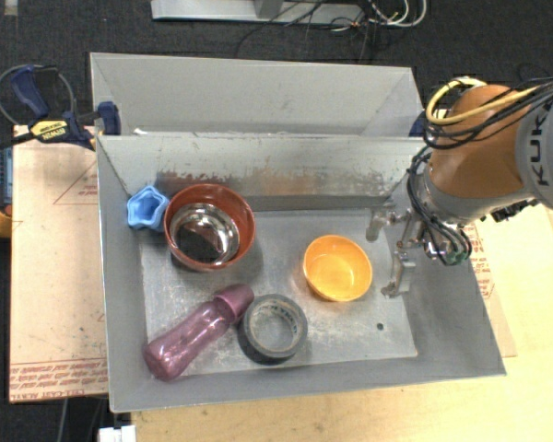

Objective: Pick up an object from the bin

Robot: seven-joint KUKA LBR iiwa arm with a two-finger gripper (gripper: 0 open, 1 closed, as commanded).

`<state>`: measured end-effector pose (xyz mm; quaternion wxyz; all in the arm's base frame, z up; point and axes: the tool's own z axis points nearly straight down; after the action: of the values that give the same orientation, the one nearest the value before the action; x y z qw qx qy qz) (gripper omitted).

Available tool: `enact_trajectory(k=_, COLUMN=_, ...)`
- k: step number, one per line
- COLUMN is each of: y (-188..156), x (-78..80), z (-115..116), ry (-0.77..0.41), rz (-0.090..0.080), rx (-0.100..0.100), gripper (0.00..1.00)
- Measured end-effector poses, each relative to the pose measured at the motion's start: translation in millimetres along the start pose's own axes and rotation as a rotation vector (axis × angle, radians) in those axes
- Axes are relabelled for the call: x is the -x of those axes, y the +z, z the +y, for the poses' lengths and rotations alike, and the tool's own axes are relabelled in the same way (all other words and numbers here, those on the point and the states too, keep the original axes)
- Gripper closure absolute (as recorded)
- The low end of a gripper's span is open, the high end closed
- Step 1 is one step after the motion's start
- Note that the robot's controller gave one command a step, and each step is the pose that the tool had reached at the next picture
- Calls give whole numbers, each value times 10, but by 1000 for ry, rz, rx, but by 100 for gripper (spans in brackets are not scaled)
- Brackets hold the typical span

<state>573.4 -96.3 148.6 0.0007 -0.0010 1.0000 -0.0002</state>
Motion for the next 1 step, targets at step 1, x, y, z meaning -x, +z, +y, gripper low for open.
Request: enact_trajectory(k=1, y=0, x=0, z=0, ry=0, rz=0, rx=0, gripper=0)
